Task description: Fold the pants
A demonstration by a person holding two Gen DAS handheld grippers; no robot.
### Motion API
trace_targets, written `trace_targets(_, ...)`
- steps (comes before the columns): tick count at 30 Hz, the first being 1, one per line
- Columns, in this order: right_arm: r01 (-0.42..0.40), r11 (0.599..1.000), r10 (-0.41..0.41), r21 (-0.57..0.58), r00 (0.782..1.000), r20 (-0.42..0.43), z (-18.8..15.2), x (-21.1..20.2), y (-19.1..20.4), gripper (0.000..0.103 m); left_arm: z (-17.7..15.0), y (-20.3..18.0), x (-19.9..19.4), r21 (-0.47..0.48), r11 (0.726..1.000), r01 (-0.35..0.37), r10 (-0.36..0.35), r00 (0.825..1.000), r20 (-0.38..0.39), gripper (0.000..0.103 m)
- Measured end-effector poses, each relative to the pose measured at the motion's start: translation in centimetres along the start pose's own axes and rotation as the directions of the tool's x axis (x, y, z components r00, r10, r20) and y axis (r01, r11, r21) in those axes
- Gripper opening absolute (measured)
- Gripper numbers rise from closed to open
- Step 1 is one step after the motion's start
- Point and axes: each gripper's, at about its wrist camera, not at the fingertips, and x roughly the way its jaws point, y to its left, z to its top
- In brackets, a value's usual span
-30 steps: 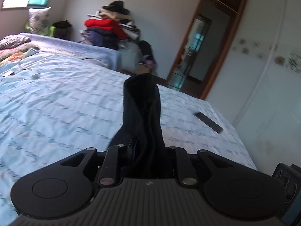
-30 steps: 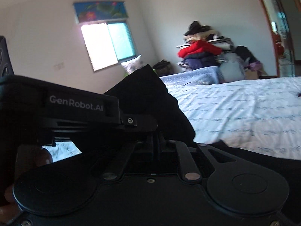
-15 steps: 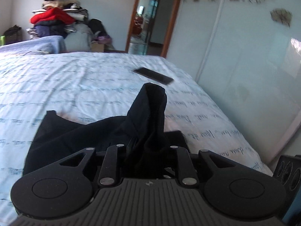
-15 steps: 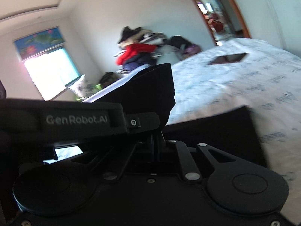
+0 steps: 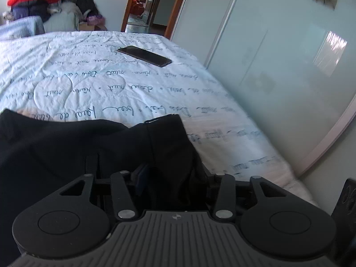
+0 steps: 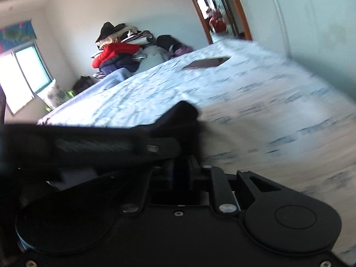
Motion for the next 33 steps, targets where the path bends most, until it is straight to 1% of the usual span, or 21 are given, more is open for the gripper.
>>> trace_targets(2, 0.097, 0.994, -0.096, -0.045, 0.995, 0.024, 0.4, -1.0, -0.9, 0.017, 0.0, 0.5, -1.6, -0.008, 1.000, 0.004, -0.004, 0.999, 0.032, 0.056)
trace_targets(3, 0.126, 0.991, -0.124, -0.043, 0.991, 0.042, 0.8, -1.3, -1.5, 0.018, 0.1, 0.9, -2.4, -0.010, 1.000, -0.008, 0.008, 0.999, 0.053, 0.063)
trace_targets(4, 0.122, 0.992, -0.120, -0.030, 0.991, 0.060, 1.4, -1.7, -1.9, 0.020, 0.3, 1.5, -3.1, -0.016, 0.999, -0.032, 0.033, 0.997, 0.072, 0.067)
trace_targets(5, 0.091, 0.996, -0.090, -0.011, 0.993, 0.075, 1.9, -1.7, -2.6, 0.020, 0.5, 2.0, -3.8, -0.021, 0.997, -0.072, 0.073, 0.994, 0.085, 0.078)
trace_targets(6, 0.048, 0.999, -0.049, 0.008, 0.995, 0.084, 2.5, -1.7, -2.9, 0.020, 0.7, 2.6, -4.4, -0.027, 0.991, -0.133, 0.135, 0.986, 0.096, 0.083)
trace_targets(8, -0.028, 0.999, 0.024, 0.032, 0.994, 0.104, 3.6, -1.2, -2.7, 0.021, 1.2, 3.5, -5.4, -0.035, 0.951, -0.306, 0.308, 0.944, 0.122, 0.079)
trace_targets(9, -0.052, 0.998, 0.049, 0.022, 0.992, 0.118, 4.0, -1.1, -2.1, 0.022, 1.4, 4.0, -6.0, -0.039, 0.938, -0.344, 0.346, 0.927, 0.147, 0.080)
trace_targets(10, -0.067, 0.998, 0.067, -0.002, 0.990, 0.126, 4.6, -0.8, -1.4, 0.028, 1.5, 4.6, -6.7, -0.044, 0.940, -0.338, 0.341, 0.925, 0.171, 0.080)
trace_targets(11, -0.064, 0.998, 0.067, -0.026, 0.990, 0.126, 4.9, -0.3, -0.7, 0.041, 1.7, 5.1, -7.3, -0.052, 0.948, -0.314, 0.318, 0.931, 0.180, 0.081)
trace_targets(12, -0.049, 0.997, 0.056, -0.054, 0.990, 0.126, 5.0, 0.2, 0.0, 0.047, 1.9, 5.5, -7.6, -0.056, 0.954, -0.296, 0.301, 0.937, 0.176, 0.082)
trace_targets(13, -0.039, 0.996, 0.048, -0.078, 0.992, 0.116, 5.2, 1.0, 0.4, 0.050, 2.0, 5.8, -7.5, -0.059, 0.953, -0.297, 0.303, 0.938, 0.168, 0.082)
trace_targets(15, -0.049, 0.997, 0.052, -0.065, 0.997, 0.057, 5.1, 2.9, 0.4, 0.050, 2.2, 6.2, -6.9, -0.057, 0.936, -0.348, 0.353, 0.924, 0.149, 0.082)
trace_targets(18, -0.120, 0.993, 0.120, 0.006, 0.993, -0.003, 4.8, 5.0, -0.4, 0.050, 1.5, 6.5, -4.4, 0.016, 0.912, -0.409, 0.408, 0.911, 0.059, 0.081)
trace_targets(21, -0.127, 0.992, 0.128, 0.026, 0.991, -0.043, 5.0, 6.5, -0.5, 0.043, -0.1, 5.9, -2.7, 0.090, 0.916, -0.392, 0.395, 0.919, -0.020, 0.081)
trace_targets(23, -0.127, 0.991, 0.130, 0.039, 0.989, -0.074, 5.0, 7.7, -0.5, 0.037, -1.5, 4.8, -2.3, 0.146, 0.914, -0.379, 0.384, 0.923, -0.012, 0.081)
trace_targets(24, -0.127, 0.991, 0.130, 0.037, 0.989, -0.077, 4.9, 7.9, -0.6, 0.030, -2.1, 4.1, -2.2, 0.177, 0.907, -0.383, 0.387, 0.922, 0.014, 0.081)
trace_targets(25, -0.127, 0.991, 0.129, 0.030, 0.989, -0.071, 4.9, 7.7, -0.5, 0.014, -2.4, 3.4, -2.2, 0.212, 0.893, -0.397, 0.398, 0.917, 0.040, 0.081)
trace_targets(26, -0.124, 0.992, 0.125, 0.015, 0.990, -0.059, 4.9, 7.3, -0.4, 0.009, -2.7, 2.9, -2.1, 0.251, 0.875, -0.414, 0.412, 0.909, 0.064, 0.082)
trace_targets(28, -0.077, 0.997, 0.076, -0.025, 0.997, -0.035, 5.0, 6.4, -0.3, 0.007, -2.9, 2.5, -2.0, 0.290, 0.857, -0.425, 0.419, 0.904, 0.086, 0.083)
trace_targets(31, -0.052, 0.999, 0.051, -0.012, 0.997, -0.050, 4.7, 6.7, -0.7, 0.008, -2.5, 3.3, -2.2, 0.236, 0.893, -0.383, 0.381, 0.923, 0.058, 0.084)
trace_targets(33, -0.032, 0.999, 0.033, 0.012, 0.997, -0.072, 4.3, 7.2, -1.1, 0.016, -2.4, 3.6, -2.2, 0.209, 0.904, -0.372, 0.374, 0.927, 0.033, 0.085)
